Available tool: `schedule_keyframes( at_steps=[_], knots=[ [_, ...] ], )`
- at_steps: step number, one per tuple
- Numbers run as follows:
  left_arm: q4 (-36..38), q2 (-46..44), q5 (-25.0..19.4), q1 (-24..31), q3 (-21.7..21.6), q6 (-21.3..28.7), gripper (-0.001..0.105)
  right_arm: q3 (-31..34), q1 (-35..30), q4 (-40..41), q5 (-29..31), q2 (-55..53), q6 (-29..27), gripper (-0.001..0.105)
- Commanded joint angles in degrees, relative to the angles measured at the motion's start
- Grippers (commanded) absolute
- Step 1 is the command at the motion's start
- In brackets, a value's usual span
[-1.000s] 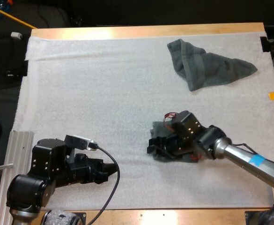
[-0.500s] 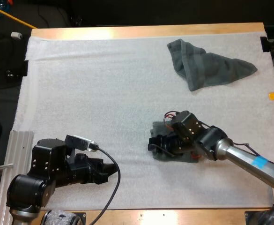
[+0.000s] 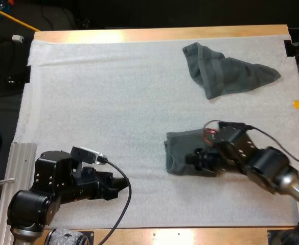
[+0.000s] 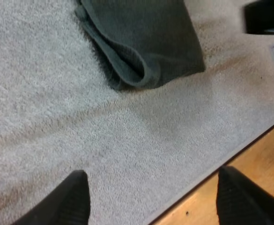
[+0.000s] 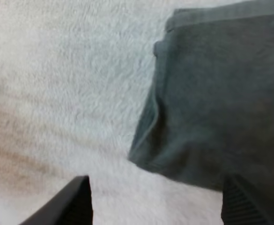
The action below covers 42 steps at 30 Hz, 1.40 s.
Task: Pick towel from pile, fold and stack
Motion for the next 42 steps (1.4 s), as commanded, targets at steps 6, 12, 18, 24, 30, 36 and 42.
schedule_keyframes(
  at_steps=[6,12,18,24,30,36,42],
  knots=[
    [-1.17,-0.2,-0.03,-0.21,-0.2,0.32,0.056,-0.49,0.09,10.46,0.84,-10.17,-1.54,0.058],
    [-1.17,-0.2,-0.03,-0.21,-0.2,0.32,0.056,-0.49,0.09,17.16,0.84,-19.11,-1.43,0.058],
    [-1.68,-0.2,-0.03,-0.21,-0.2,0.09,0.056,-0.49,0.09,18.95,0.84,-26.62,-1.43,0.058],
    [-8.59,1.68,-0.03,-0.21,-0.2,-4.48,0.058,-0.49,0.09,18.95,1.22,-29.28,-1.43,0.058],
    [-15.95,8.96,1.87,-0.21,-0.2,-10.36,0.065,-0.49,0.09,18.95,2.64,-29.27,-1.43,0.058],
    [-21.96,19.2,4.07,-0.21,-0.2,-15.1,0.065,-0.49,0.09,18.95,3.88,-29.27,-1.58,0.058],
    [-27.53,29.43,4.26,-1.47,-0.2,-18.68,0.065,-0.49,0.09,18.95,3.91,-29.27,-1.94,0.058]
  ],
)
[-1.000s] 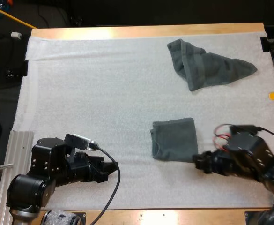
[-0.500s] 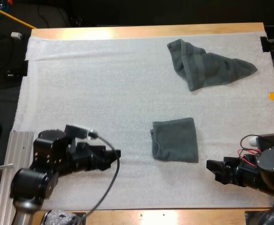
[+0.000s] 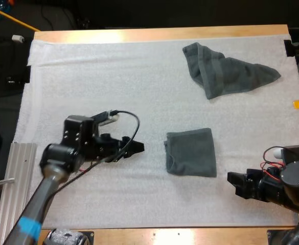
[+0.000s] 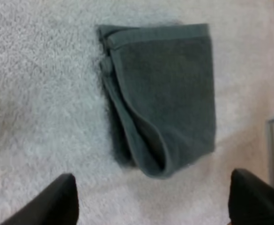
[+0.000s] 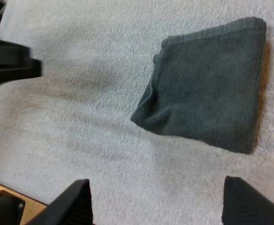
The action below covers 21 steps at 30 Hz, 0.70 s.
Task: Pick towel from pile, fold and stack
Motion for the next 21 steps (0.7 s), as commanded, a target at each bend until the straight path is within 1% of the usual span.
schedule_keyframes(
  at_steps=[1,5,9,11,14,15,19,21],
  knots=[
    [-2.07,1.1,0.35,-0.77,-0.2,-0.86,0.065,-0.45,0.09,0.09,0.38,-0.04,-0.64,0.058],
    [-6.94,6.99,-0.24,-4.51,-0.2,-2.51,0.065,-0.45,0.09,0.09,0.65,-0.04,-0.64,0.058],
    [-12.16,12.46,-2.48,-8.66,-0.32,-5.03,0.065,-0.45,0.09,0.09,0.84,-0.04,-0.64,0.058],
    [-13.99,14.65,-2.67,-10.03,-0.64,-6.14,0.065,-0.45,0.09,0.09,1.06,-0.04,-0.64,0.058],
    [-16.41,18.42,-2.66,-12.1,-1.8,-8.12,0.065,-0.45,0.09,0.09,1.21,-0.04,-0.64,0.058],
    [-17.15,19.97,-2.66,-12.87,-2.44,-8.11,0.065,-0.45,0.09,0.09,1.21,-0.04,-0.64,0.058],
    [-17.01,24.84,-3.49,-14.29,-5.21,-8.35,0.065,-0.45,0.09,0.09,1.21,-0.04,-0.64,0.058],
    [-17.01,27.73,-3.49,-14.63,-6.81,-10.16,0.065,-0.45,0.09,0.09,1.21,-0.04,-0.64,0.058]
  ],
)
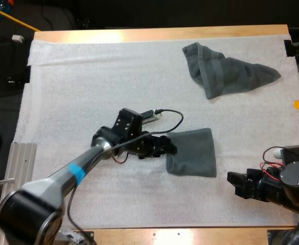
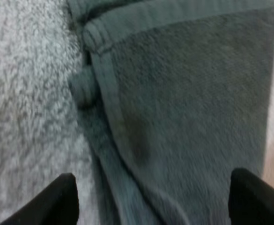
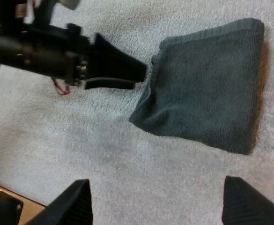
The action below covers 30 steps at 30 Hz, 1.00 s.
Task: Pick towel from pile, fold and stack
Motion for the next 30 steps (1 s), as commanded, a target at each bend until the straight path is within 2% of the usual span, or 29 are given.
schedule_keyframes(
  at_steps=[1,8,13,16,21,28,30],
  knots=[
    [-0.37,1.09,-0.62,-0.3,-0.97,-1.56,0.065,-0.45,0.09,0.09,0.85,-0.04,-0.64,0.058],
    [0.39,6.31,3.24,-0.69,-4.43,-5.08,0.065,-0.45,0.09,0.09,0.85,-0.04,-0.64,0.058],
    [1.56,7.78,1.68,-2.42,-5.17,-6.24,0.063,-0.45,0.09,0.09,0.85,-0.04,-0.64,0.058],
    [4.66,8.6,0.47,-3.89,-6.54,-6.23,0.06,-0.45,0.09,0.09,0.85,-0.04,-0.64,0.058],
    [8.77,10.9,0.57,-7.07,-10.0,-6.23,0.06,-0.45,0.09,0.09,0.85,-0.04,-0.64,0.058],
    [10.35,13.28,1.03,-10.67,-14.25,-6.09,0.06,-0.45,0.09,0.09,0.41,-0.04,-0.64,0.058],
    [10.35,13.26,1.26,-10.8,-14.74,-5.07,0.055,-0.45,0.09,0.09,0.41,-0.04,-0.64,0.058]
  ],
)
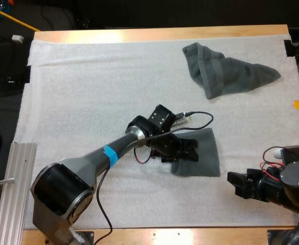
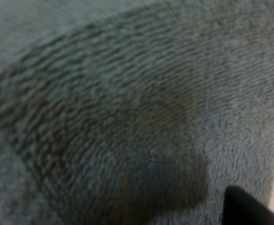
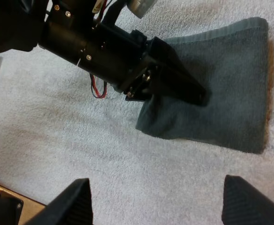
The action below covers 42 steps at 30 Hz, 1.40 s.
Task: Pick towel from pile, fold and stack
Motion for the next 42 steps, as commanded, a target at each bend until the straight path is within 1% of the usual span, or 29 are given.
schedule_keyframes(
  at_steps=[1,3,4,6,7,9,10,12,13,15,18,22,24,27,32,36,38,42],
  knots=[
    [0.15,0.44,0.8,-0.44,-0.28,0.7,0.051,-0.45,0.09,0.09,0.41,-0.04,-0.64,0.058],
    [1.06,0.3,1.76,-0.21,-0.27,3.17,0.03,-0.45,0.09,0.09,0.41,-0.04,-0.64,0.058],
    [1.94,0.3,1.52,-0.11,-0.27,3.71,0.025,-0.45,0.09,0.09,0.41,-0.04,-0.64,0.058],
    [5.16,0.3,0.01,0.28,-0.27,7.83,0.001,-0.45,0.09,0.09,0.41,-0.04,-0.64,0.058],
    [6.56,0.3,-0.8,0.42,-0.27,9.07,0.0,-0.45,0.09,0.09,0.41,-0.04,-0.64,0.058],
    [12.37,0.3,-5.63,1.25,-0.27,15.34,0.0,-0.45,0.09,0.09,0.41,-0.04,-0.64,0.058],
    [13.65,0.3,-7.31,1.47,-0.27,17.18,0.0,-0.45,0.09,0.09,0.41,-0.04,-0.64,0.058],
    [19.73,0.3,-14.38,3.11,-0.27,23.47,0.0,-0.45,0.09,0.09,0.41,-0.04,-0.64,0.058],
    [21.18,0.3,-16.29,3.65,-0.27,24.61,0.0,-0.45,0.09,0.09,0.41,-0.04,-0.64,0.058],
    [25.5,0.15,-21.96,5.84,-0.27,29.85,0.0,-0.45,0.09,0.09,0.41,-0.04,-0.64,0.058],
    [29.16,-0.51,-27.87,9.55,-0.27,33.46,0.0,-0.45,0.09,0.09,0.41,-0.04,-0.64,0.058],
    [30.43,-2.92,-31.78,15.55,-0.27,36.49,0.0,-0.45,0.09,0.09,0.41,-0.04,-0.64,0.058],
    [30.89,-4.65,-34.98,19.27,-0.27,38.77,0.0,-0.45,0.09,0.09,0.41,-0.04,-0.64,0.058],
    [31.88,-6.26,-39.65,24.04,-0.27,40.8,0.0,-0.45,0.09,0.09,0.41,-0.04,-0.64,0.058],
    [32.61,-7.47,-42.31,31.9,-0.27,43.36,0.0,-0.45,0.09,0.09,0.41,-0.04,-0.64,0.058],
    [33.63,-7.46,-48.03,36.96,-0.27,46.25,0.0,-0.45,0.09,0.09,0.41,-0.04,-0.64,0.058],
    [33.87,-7.47,-49.35,39.39,-0.27,46.71,0.0,-0.45,0.09,0.09,0.41,-0.04,-0.64,0.058],
    [33.87,-7.58,-49.41,43.52,-0.27,46.71,0.0,-0.45,0.09,0.09,0.41,-0.04,-0.64,0.058]
  ],
)
